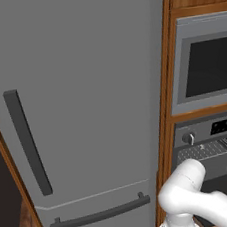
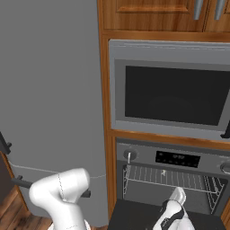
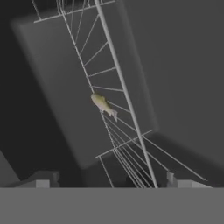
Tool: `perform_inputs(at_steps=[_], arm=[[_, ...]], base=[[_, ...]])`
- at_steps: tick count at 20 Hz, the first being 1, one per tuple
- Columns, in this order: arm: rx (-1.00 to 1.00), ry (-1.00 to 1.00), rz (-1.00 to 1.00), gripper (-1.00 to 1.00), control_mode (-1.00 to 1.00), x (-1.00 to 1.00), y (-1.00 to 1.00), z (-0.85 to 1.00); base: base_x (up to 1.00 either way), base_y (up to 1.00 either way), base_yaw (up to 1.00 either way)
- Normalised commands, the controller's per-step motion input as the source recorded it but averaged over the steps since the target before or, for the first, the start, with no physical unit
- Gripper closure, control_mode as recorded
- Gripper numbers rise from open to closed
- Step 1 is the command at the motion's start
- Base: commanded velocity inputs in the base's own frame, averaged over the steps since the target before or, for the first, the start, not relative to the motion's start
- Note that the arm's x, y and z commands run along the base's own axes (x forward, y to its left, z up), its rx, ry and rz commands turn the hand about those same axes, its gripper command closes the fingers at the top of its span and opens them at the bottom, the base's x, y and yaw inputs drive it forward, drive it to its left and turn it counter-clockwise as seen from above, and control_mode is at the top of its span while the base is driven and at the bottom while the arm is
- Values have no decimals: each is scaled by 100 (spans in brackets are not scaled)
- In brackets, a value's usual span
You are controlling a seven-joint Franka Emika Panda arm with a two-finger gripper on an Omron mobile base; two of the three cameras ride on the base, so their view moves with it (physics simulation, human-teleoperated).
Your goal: Take the fish from the oven and place it on the plate on the counter.
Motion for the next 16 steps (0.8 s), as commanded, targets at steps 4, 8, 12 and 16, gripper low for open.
perform_inputs(at_steps=[4, 8, 12, 16], arm=[[0, -3, -9, -100, -100, 37, 0, -31], [0, 0, -2, -100, -100, 4, -1, -36], [0, 0, 0, -100, -100, 10, -4, -24], [0, -1, 1, -100, -100, 35, 0, -19]], base=[[0, 0, 0], [0, 0, 0], [0, 0, 0], [0, 0, 0]])
